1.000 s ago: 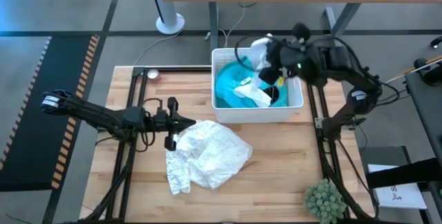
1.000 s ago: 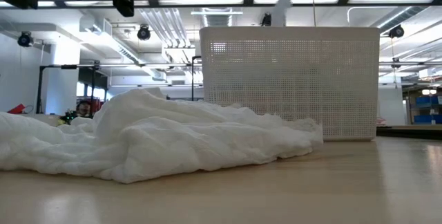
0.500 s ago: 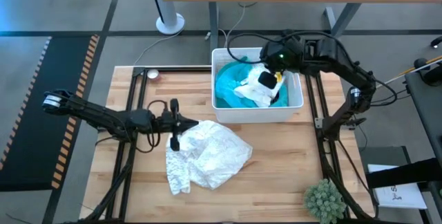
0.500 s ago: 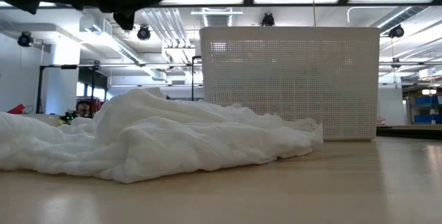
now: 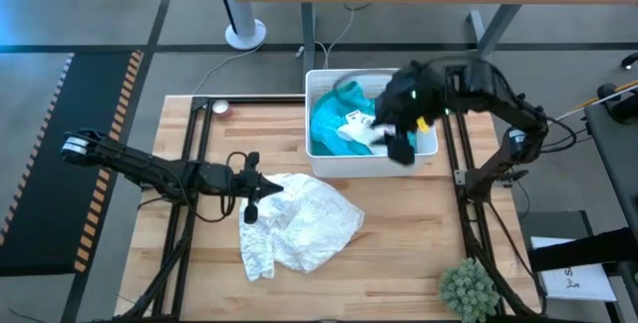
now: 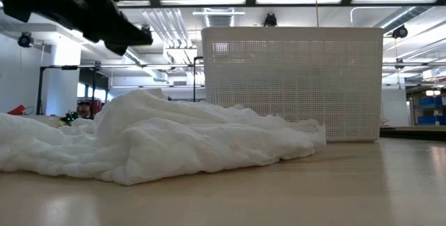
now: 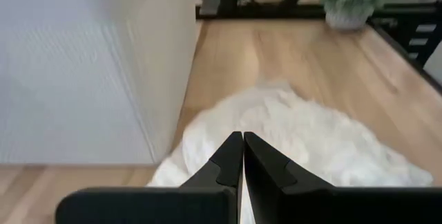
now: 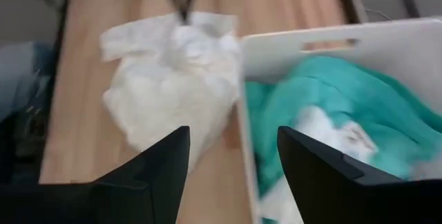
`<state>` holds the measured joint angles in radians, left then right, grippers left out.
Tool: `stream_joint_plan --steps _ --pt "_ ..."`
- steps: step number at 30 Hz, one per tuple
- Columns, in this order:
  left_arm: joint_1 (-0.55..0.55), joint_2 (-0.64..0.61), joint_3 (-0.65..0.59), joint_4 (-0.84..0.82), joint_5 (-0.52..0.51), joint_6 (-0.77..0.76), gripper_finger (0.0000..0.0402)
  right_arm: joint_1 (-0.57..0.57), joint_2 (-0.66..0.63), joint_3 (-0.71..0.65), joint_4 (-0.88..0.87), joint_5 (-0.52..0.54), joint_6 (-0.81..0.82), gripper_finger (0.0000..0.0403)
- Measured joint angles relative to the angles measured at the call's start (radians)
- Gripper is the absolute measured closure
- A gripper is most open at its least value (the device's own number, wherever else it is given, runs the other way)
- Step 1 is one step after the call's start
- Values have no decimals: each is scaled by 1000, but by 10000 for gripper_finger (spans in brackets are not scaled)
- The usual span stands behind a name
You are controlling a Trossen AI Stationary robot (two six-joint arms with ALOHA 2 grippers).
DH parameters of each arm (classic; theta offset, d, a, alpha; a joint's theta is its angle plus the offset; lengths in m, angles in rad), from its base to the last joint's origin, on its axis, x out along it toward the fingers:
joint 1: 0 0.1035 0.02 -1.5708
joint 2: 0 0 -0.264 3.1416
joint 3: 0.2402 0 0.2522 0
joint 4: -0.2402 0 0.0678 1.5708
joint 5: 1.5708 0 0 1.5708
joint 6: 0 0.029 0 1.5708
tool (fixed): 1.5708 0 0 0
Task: Sort clothes
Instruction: Put the white dress into the white laundry bin
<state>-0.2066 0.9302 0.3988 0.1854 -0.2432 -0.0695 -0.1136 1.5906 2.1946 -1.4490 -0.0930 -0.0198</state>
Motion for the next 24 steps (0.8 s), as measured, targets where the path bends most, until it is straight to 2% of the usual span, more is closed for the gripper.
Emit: stream_joint_plan --steps 5,11,18,24 --pt "0 0 0 -53 -6 -37 402 182 -1 -71 48 83 9 203" --pt "0 0 0 -94 -10 -60 402 363 0 -271 208 167 69 218" --pt "-2 0 0 -164 -11 -97 402 506 0 -624 618 163 110 236" --pt "-2 2 0 -198 -11 -113 402 539 1 -928 1023 165 230 257"
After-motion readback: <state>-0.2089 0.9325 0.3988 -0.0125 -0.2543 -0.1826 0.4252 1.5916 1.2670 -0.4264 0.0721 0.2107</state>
